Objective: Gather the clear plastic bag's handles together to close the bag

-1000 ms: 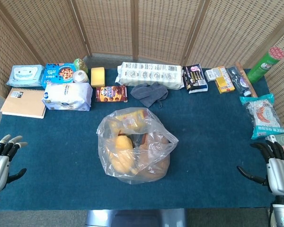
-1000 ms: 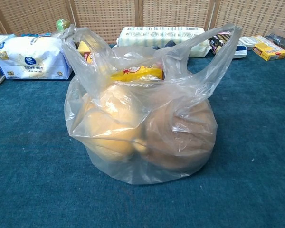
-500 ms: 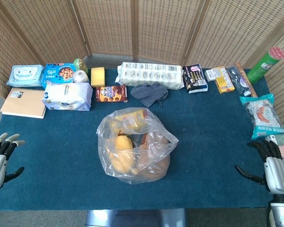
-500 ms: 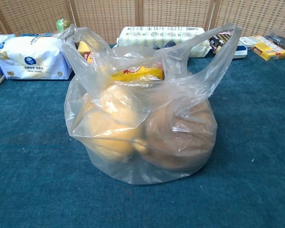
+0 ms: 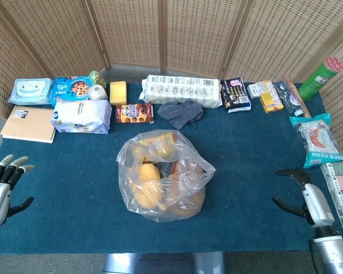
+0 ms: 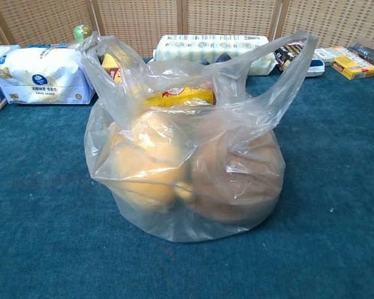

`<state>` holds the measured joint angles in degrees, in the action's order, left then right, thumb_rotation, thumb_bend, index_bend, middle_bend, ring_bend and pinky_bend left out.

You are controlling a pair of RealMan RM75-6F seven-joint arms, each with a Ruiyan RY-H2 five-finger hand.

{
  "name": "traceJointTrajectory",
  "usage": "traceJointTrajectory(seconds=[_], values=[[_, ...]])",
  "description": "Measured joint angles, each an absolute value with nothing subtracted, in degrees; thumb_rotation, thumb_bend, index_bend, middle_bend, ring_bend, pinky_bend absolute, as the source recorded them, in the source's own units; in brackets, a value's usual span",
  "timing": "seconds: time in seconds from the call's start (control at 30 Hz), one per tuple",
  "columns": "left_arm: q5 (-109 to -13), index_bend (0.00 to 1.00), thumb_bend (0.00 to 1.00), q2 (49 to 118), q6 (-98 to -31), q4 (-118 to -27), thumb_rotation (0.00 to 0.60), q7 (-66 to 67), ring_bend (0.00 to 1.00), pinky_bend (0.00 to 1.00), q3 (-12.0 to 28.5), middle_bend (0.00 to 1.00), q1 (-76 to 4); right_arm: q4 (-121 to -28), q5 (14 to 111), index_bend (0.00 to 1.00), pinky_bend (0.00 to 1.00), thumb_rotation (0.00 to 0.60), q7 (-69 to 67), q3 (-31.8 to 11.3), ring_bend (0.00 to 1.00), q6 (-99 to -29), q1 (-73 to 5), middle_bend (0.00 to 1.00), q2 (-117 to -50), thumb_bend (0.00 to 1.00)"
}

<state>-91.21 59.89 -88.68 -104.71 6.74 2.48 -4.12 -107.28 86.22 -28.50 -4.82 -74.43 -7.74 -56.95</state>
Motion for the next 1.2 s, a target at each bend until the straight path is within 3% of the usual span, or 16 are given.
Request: traceJointTrajectory(seconds=[0.53,1.2], values=[[-92.30,0.26,0.08,57.45,-85.54,-108.99,0.600,7.78,0.09,0.25,4.03,0.19,-7.78,-107.48,87.19,0.27,0.05,0.162,-35.00,-5.73,0.15,-61.12,-19.05,0.26,-59.65,0.10],[-90.09,0.26,0.08,58.65,-83.32,-106.44,0.600,6.43,0.09,0.25,4.46,0.19,-9.63,-109.56,80.27,0.28,0.01,0.162,-35.13,-9.37,0.14,-53.09,-27.77,0.27,-64.55,0.10]])
